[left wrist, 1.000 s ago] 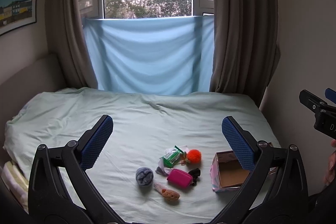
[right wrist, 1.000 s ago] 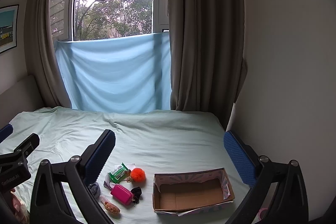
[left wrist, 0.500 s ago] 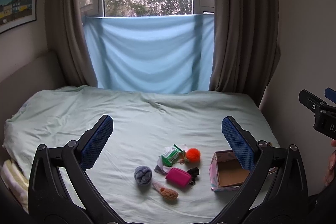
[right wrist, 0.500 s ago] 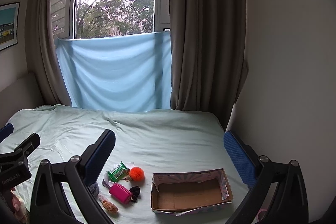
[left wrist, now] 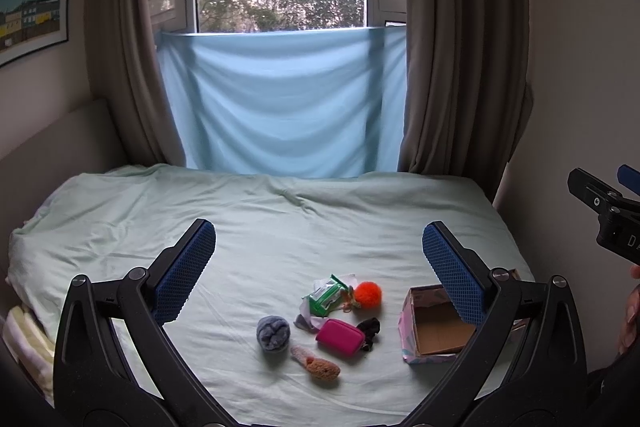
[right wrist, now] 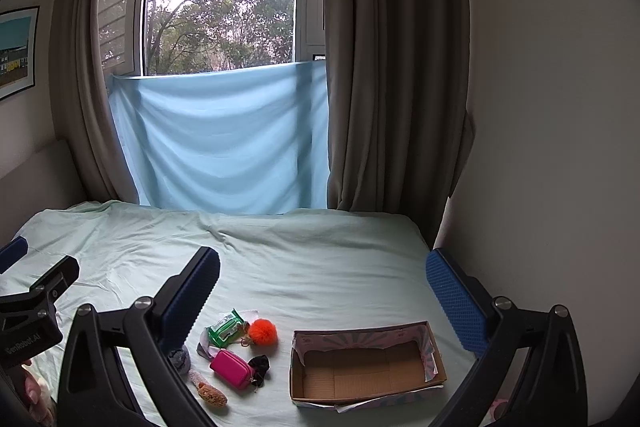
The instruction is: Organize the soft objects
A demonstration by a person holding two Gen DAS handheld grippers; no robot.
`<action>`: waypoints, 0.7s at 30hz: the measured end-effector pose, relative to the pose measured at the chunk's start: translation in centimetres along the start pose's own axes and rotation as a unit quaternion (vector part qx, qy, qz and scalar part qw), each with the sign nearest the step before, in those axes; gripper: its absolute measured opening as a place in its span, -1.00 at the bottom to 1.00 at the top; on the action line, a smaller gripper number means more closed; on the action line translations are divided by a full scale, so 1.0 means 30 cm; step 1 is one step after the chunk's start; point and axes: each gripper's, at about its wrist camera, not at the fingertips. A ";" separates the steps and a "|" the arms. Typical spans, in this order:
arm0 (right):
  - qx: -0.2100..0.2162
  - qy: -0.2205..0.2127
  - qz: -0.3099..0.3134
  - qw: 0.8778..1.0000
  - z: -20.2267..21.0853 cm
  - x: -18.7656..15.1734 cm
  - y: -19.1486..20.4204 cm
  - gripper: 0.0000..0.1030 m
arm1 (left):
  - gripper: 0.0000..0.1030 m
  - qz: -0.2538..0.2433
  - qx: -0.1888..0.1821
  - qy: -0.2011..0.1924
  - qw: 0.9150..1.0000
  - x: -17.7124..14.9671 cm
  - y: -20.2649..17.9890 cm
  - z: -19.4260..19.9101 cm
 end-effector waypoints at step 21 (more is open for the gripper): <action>0.001 0.000 -0.002 1.000 -0.003 -0.002 -0.004 1.00 | 0.99 0.000 0.001 -0.001 1.000 -0.005 -0.001 -0.001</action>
Point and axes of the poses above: each gripper's, at about its wrist camera, not at the fingertips, and z roughly against the way its jaws point, y to its left, x to its top, and after that the axes turned 10 degrees about y, right-handed
